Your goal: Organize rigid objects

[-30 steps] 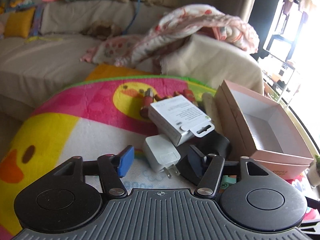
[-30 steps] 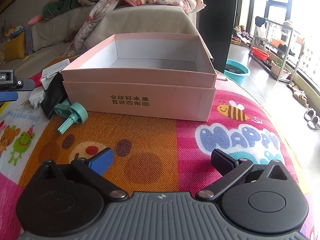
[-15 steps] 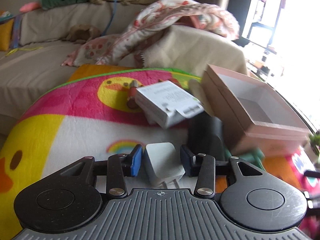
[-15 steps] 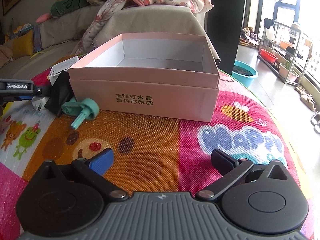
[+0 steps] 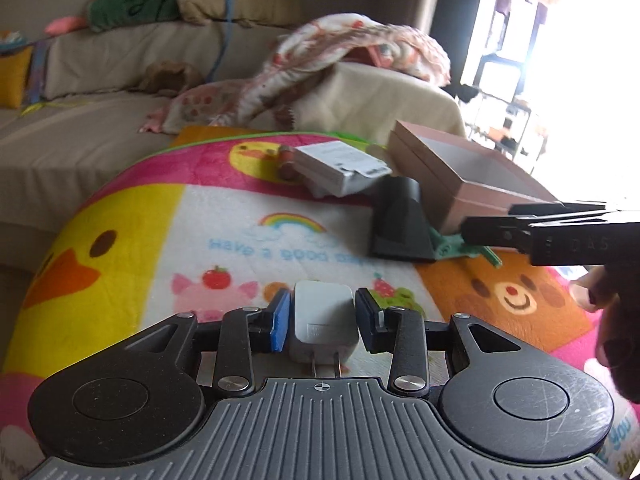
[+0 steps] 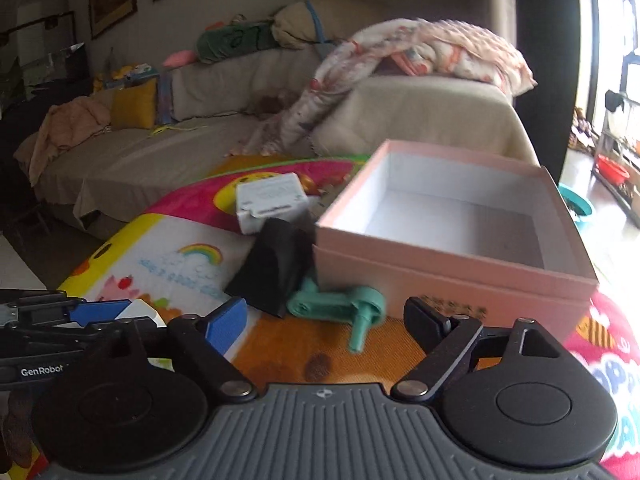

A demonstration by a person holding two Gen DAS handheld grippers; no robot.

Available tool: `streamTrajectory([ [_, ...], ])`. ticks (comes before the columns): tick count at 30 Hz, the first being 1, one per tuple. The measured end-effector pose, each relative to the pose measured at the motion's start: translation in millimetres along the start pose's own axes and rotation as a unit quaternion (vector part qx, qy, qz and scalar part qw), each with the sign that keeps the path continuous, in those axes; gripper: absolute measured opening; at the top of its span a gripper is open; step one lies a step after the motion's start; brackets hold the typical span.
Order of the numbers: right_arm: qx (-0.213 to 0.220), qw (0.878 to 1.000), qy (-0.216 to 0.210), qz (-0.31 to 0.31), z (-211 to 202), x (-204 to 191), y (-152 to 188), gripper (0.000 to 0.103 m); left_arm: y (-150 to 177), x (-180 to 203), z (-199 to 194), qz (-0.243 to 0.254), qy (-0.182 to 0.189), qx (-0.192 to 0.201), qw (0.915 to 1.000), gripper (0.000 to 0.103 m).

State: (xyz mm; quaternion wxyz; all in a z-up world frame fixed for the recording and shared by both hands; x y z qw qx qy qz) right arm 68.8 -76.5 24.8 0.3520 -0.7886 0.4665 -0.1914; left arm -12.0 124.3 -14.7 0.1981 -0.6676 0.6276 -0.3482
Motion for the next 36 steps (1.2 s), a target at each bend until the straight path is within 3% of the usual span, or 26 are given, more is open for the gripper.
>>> streamTrajectory([
  [4, 0.009, 0.999, 0.009, -0.052, 20.9, -29.7, -33.0, 0.082, 2.1, -7.4, 1.1, -0.021, 0.019, 0.007, 0.9996, 0.040],
  [8, 0.025, 0.993, 0.049, -0.104, 51.6, -54.1, -63.7, 0.075, 2.3, -10.8, 2.9, -0.033, 0.031, 0.007, 0.9989, 0.041],
  [12, 0.016, 0.985, 0.089, -0.148, 81.7, -70.1, -76.4, 0.054, 3.9, -12.7, 2.6, -0.042, 0.038, 0.009, 0.9984, 0.041],
  [15, 0.021, 0.987, 0.073, -0.142, 91.3, -69.3, -89.4, 0.057, 4.5, -12.5, 2.4, -0.041, 0.037, 0.009, 0.9984, 0.041],
  [18, -0.031, 0.991, 0.047, -0.124, 109.7, -65.7, -107.2, 0.076, 4.7, -13.2, 2.2, -0.044, 0.040, 0.009, 0.9982, 0.041],
  [22, -0.098, 0.991, 0.035, -0.088, 136.9, -57.1, -121.2, 0.079, 4.4, -15.0, 2.0, -0.052, 0.047, 0.010, 0.9975, 0.041],
  [25, -0.094, 0.987, 0.044, -0.123, 131.9, -60.7, -114.6, 0.070, 4.9, -17.4, 1.7, -0.058, 0.052, 0.011, 0.9969, 0.041],
  [32, -0.096, 0.977, 0.003, -0.191, 77.8, -73.1, -58.1, 0.067, 4.0, -18.7, 2.3, -0.066, 0.058, 0.011, 0.9960, 0.041],
  [33, -0.106, 0.976, -0.012, -0.190, 69.6, -72.7, -47.8, 0.037, 3.6, -18.7, 2.7, -0.066, 0.058, 0.011, 0.9961, 0.041],
  [36, -0.103, 0.976, -0.020, -0.189, 42.5, -65.1, -20.6, 0.037, 4.1, -18.3, 2.6, -0.064, 0.056, 0.011, 0.9963, 0.041],
])
Point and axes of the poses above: each gripper's, at about its wrist camera, not at the fingertips, and z roughly the way its jaws point, x to its right, y to its underside, the point moved 4 cm from there along z, roughly the way its jaws point, and after that the axes turned 9 degrees about -x, right-handed, at the moved point
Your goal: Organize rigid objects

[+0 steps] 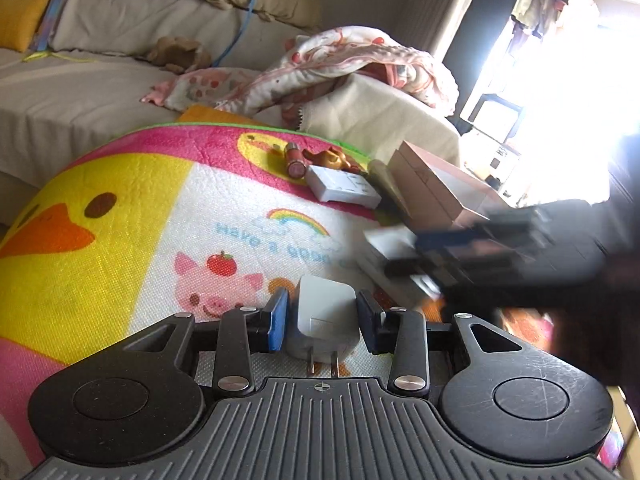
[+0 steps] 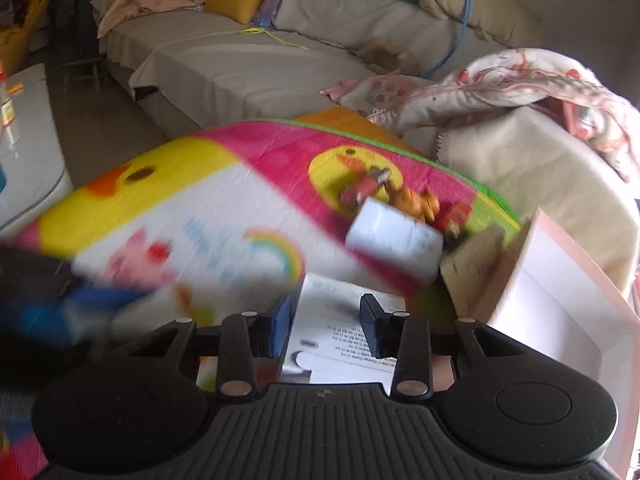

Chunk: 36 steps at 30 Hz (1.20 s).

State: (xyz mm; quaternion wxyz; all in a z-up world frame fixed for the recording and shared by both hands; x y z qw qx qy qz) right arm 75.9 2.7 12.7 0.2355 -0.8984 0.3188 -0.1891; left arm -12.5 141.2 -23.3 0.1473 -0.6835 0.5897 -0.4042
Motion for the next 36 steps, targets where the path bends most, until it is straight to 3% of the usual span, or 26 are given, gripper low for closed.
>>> streamTrajectory([
  [6, 0.035, 0.998, 0.045, 0.025, -33.4, 15.4, 68.4, 0.040, 0.2, 7.0, 1.5, 0.018, -0.012, -0.004, 0.9998, 0.041],
  [10, 0.025, 0.995, 0.089, 0.049, -41.7, 28.4, 104.1, 0.066, 2.8, 25.8, 9.5, 0.044, 0.005, -0.017, 0.9989, 0.040],
  [15, 0.019, 0.987, 0.122, 0.099, -49.9, 52.2, 127.7, 0.069, 14.6, 64.2, 20.2, 0.109, 0.015, -0.037, 0.9932, 0.040],
  [20, 0.042, 0.985, 0.066, 0.152, -63.8, 64.2, 131.3, 0.070, 23.7, 82.1, 21.3, 0.163, -0.019, -0.047, 0.9853, 0.040],
  [24, 0.045, 0.987, 0.004, 0.152, -76.4, 52.0, 140.6, 0.078, 28.2, 79.8, 14.4, 0.172, -0.016, -0.056, 0.9833, 0.041],
  [27, 0.040, 0.989, -0.026, 0.138, -81.9, 36.2, 154.2, 0.078, 29.2, 76.1, 10.8, 0.168, -0.009, -0.057, 0.9840, 0.040],
  [32, 0.020, 0.991, -0.007, 0.130, -81.6, 23.9, 179.0, 0.079, 27.5, 78.3, 12.7, 0.166, -0.015, -0.056, 0.9844, 0.041],
  [36, 0.025, 0.991, 0.052, 0.124, -90.9, 35.7, 194.8, 0.080, 27.3, 81.5, 15.2, 0.167, -0.022, -0.053, 0.9844, 0.041],
])
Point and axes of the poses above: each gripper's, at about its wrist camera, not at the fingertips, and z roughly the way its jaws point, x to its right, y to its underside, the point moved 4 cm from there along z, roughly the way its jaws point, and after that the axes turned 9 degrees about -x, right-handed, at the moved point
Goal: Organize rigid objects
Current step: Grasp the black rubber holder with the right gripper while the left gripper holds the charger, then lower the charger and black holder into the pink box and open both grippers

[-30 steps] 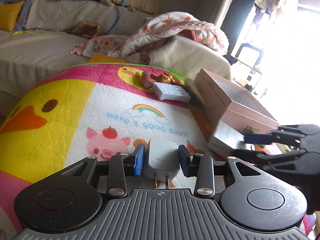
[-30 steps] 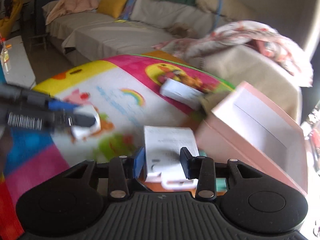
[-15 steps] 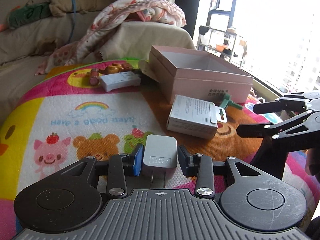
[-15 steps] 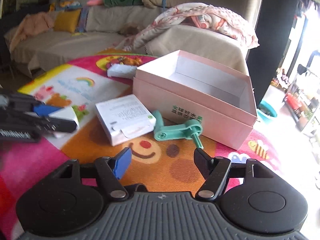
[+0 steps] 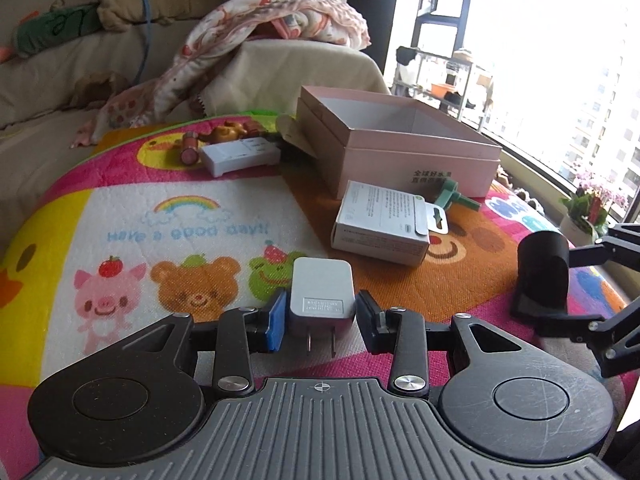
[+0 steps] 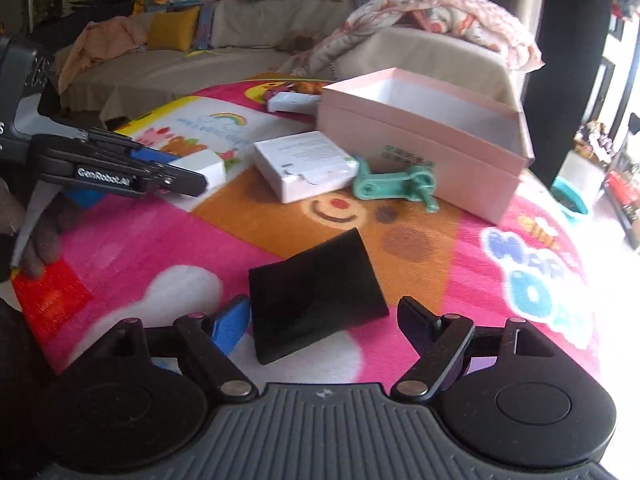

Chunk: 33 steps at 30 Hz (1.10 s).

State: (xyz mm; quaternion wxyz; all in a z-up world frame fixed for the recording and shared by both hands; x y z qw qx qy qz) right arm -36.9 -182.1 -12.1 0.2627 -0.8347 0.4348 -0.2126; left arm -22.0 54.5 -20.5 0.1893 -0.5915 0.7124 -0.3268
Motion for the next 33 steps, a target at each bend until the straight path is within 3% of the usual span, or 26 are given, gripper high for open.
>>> streamTrajectory([
  [3, 0.016, 0.997, 0.081, 0.001, -2.7, 16.1, 7.6, 0.080, -0.3, 1.1, 1.1, -0.003, -0.002, 0.001, 1.0000, 0.041],
  [4, 0.018, 0.996, 0.082, 0.015, -3.9, 21.4, 9.7, 0.080, -0.4, 1.8, 1.3, -0.003, -0.003, 0.001, 1.0000, 0.041],
  [7, 0.000, 0.997, -0.005, 0.082, -4.3, 28.2, 12.9, 0.080, -0.3, 4.9, 1.9, 0.001, -0.005, -0.001, 1.0000, 0.046],
  [9, -0.001, 0.993, -0.037, 0.113, -0.7, 27.4, 10.7, 0.080, -0.9, 7.0, 2.5, 0.001, -0.006, -0.002, 1.0000, 0.048],
  [12, 0.008, 0.989, -0.030, 0.146, 8.4, 28.0, -1.8, 0.080, -2.7, 6.9, 3.0, -0.011, -0.007, -0.007, 0.9999, 0.049],
  [16, 0.007, 0.981, 0.012, 0.192, 27.8, 32.8, -20.1, 0.080, -4.3, 5.2, 3.5, -0.021, -0.005, -0.012, 0.9997, 0.049],
  [19, 0.001, 0.983, 0.042, 0.179, 36.4, 29.6, -28.2, 0.074, -4.2, 8.2, 3.7, -0.009, -0.023, -0.010, 0.9996, 0.043],
  [22, 0.007, 0.986, 0.036, 0.164, 34.5, 27.4, -29.2, 0.058, -3.4, 11.0, 4.0, 0.004, -0.037, -0.007, 0.9993, 0.038],
  [25, 0.009, 0.987, 0.035, 0.155, 30.5, 27.0, -27.5, 0.053, -3.7, 13.4, 3.7, 0.014, -0.042, -0.009, 0.9990, 0.038],
  [33, 0.019, 0.990, 0.002, 0.139, 11.2, 31.8, -25.1, 0.052, -23.7, 27.2, -18.0, 0.038, 0.033, 0.041, 0.9979, 0.037],
])
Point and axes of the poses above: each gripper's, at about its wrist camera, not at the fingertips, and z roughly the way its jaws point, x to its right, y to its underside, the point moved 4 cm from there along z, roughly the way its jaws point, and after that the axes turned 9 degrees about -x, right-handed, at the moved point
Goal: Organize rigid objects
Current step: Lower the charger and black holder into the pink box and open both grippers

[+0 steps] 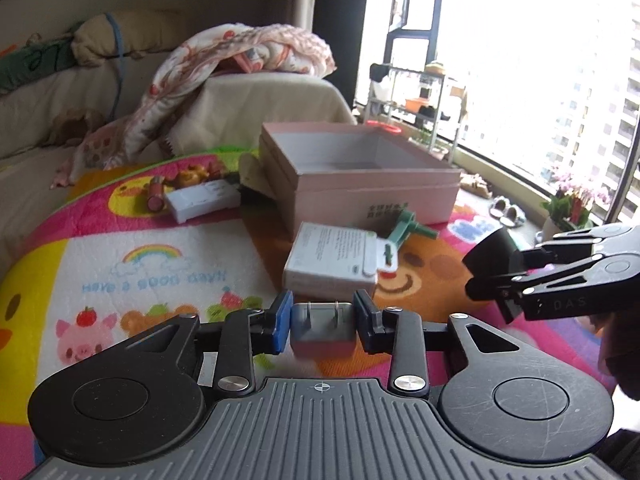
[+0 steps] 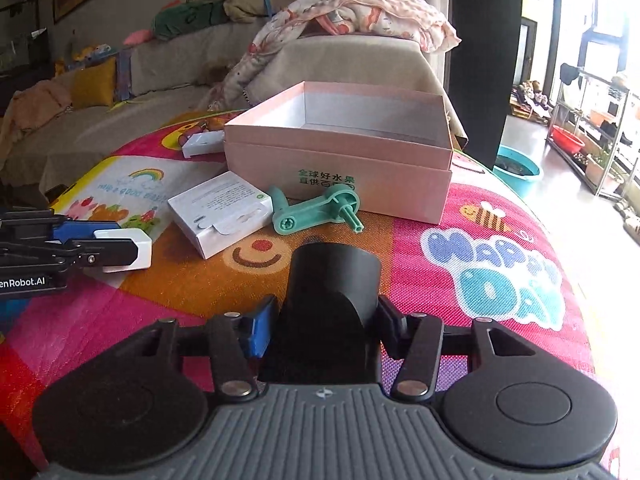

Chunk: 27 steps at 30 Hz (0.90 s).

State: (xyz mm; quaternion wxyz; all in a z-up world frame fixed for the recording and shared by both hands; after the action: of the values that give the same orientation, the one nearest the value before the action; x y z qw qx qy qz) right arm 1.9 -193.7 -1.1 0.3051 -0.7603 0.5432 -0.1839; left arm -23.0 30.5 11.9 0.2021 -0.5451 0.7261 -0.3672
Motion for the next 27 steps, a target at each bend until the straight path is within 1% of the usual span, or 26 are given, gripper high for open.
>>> streamTrajectory([
  [2, 0.013, 1.000, -0.001, -0.001, -6.6, 2.6, -10.6, 0.052, -20.5, 1.8, -2.3, 0.004, 0.019, 0.017, 0.9997, 0.037],
  [5, 0.055, 0.998, 0.015, -0.011, -20.2, 6.6, -40.3, 0.052, -68.7, 10.0, -6.5, 0.029, 0.030, 0.064, 0.9971, 0.037],
  [7, 0.098, 0.995, 0.026, -0.017, -31.5, 9.7, -67.3, 0.052, -108.8, 17.5, -8.6, 0.051, 0.035, 0.106, 0.9924, 0.037],
  [8, 0.123, 0.992, 0.034, -0.023, -36.5, 10.6, -83.2, 0.052, -132.8, 21.8, -8.6, 0.059, 0.038, 0.133, 0.9886, 0.037],
  [9, 0.146, 0.988, 0.044, -0.028, -39.8, 11.1, -98.8, 0.052, -155.3, 24.8, -7.0, 0.057, 0.048, 0.156, 0.9849, 0.037],
  [10, 0.169, 0.984, 0.053, -0.030, -41.6, 11.9, -113.6, 0.052, -175.6, 25.6, -1.7, 0.049, 0.063, 0.170, 0.9822, 0.037],
  [11, 0.188, 0.980, 0.062, -0.033, -41.2, 12.6, -128.6, 0.053, -195.3, 25.9, 8.1, 0.037, 0.083, 0.170, 0.9812, 0.038],
  [12, 0.193, 0.978, 0.071, -0.037, -38.5, 12.8, -139.4, 0.063, -209.3, 24.7, 19.7, 0.022, 0.095, 0.157, 0.9827, 0.038],
  [13, 0.190, 0.978, 0.081, -0.038, -35.7, 13.4, -146.9, 0.076, -216.6, 22.2, 29.9, 0.007, 0.099, 0.145, 0.9844, 0.038],
  [14, 0.189, 0.978, 0.085, -0.037, -33.8, 13.0, -148.4, 0.078, -218.5, 19.3, 37.6, -0.005, 0.098, 0.138, 0.9856, 0.038],
  [16, 0.185, 0.979, 0.074, -0.039, -31.0, 11.2, -137.2, 0.078, -206.9, 11.4, 45.2, -0.015, 0.082, 0.136, 0.9872, 0.038],
  [19, 0.165, 0.983, 0.060, -0.051, -22.1, 8.1, -99.6, 0.079, -169.3, -5.7, 47.3, -0.027, 0.057, 0.134, 0.9890, 0.038],
  [21, 0.140, 0.987, 0.059, -0.054, -11.0, 7.6, -74.4, 0.079, -139.0, -19.9, 52.4, -0.030, 0.040, 0.109, 0.9928, 0.038],
  [23, 0.102, 0.992, 0.047, -0.049, 0.4, 7.2, -49.7, 0.079, -112.3, -28.4, 56.6, -0.035, 0.032, 0.080, 0.9956, 0.038],
  [25, 0.066, 0.997, 0.024, -0.027, 13.8, 11.0, -34.7, 0.079, -86.4, -38.5, 60.0, -0.050, 0.031, 0.046, 0.9972, 0.038],
  [27, 0.046, 0.999, 0.005, -0.003, 23.6, 13.7, -26.5, 0.079, -65.7, -46.3, 66.2, -0.073, 0.037, 0.016, 0.9965, 0.038],
])
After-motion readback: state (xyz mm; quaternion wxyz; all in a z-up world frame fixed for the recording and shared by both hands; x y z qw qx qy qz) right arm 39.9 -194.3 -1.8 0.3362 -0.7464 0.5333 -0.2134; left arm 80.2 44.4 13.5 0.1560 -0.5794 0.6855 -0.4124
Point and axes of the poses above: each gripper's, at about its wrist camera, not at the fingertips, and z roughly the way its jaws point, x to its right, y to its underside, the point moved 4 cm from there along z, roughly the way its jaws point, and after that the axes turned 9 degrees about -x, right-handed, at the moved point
